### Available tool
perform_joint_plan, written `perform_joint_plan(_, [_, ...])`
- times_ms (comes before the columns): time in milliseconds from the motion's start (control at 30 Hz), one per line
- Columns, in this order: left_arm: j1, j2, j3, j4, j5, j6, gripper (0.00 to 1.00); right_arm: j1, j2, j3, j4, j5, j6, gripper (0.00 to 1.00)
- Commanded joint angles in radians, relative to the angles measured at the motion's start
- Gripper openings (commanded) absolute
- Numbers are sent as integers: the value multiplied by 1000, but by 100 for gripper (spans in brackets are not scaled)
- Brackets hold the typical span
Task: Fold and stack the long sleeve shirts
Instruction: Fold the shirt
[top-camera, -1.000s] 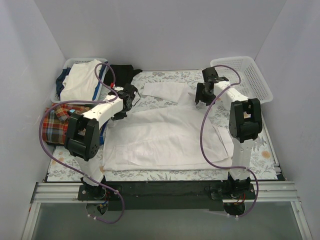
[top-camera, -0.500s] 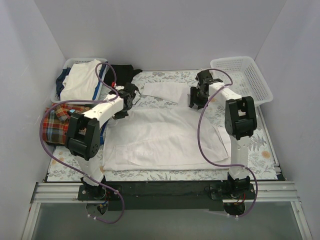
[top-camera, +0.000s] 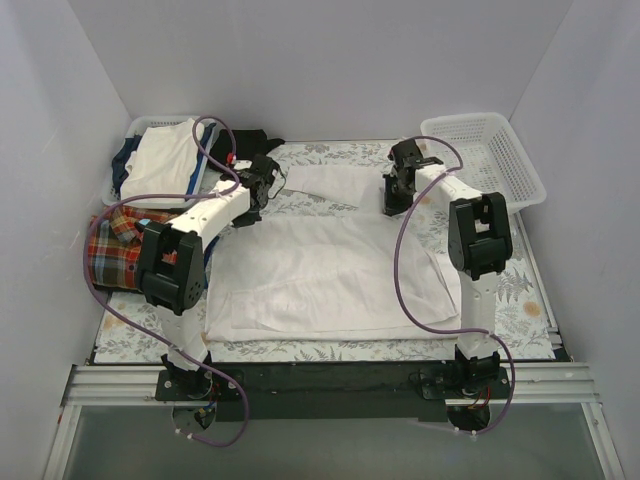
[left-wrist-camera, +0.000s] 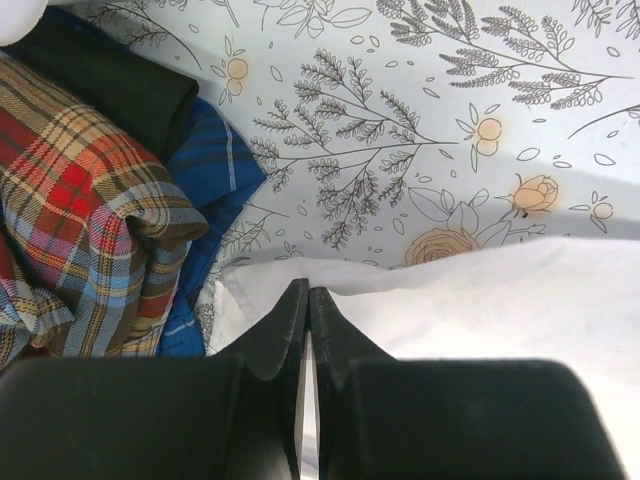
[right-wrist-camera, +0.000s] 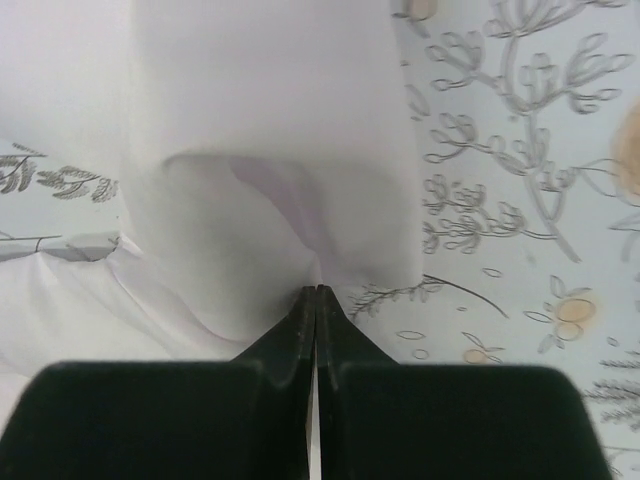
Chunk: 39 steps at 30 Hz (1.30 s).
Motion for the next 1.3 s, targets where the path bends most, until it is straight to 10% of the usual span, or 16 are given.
perform_joint_plan(0, [3, -3, 51, 5, -15, 9, 0, -43, -121, 9, 3, 118, 14, 1])
perform_joint_plan(500, [3, 12, 103, 7, -25, 24, 0, -72, -195, 55, 11, 70, -26, 1])
perform_joint_plan(1267, [6, -92, -78, -27, -14, -20, 0, -72, -670, -498, 6, -83, 21, 1])
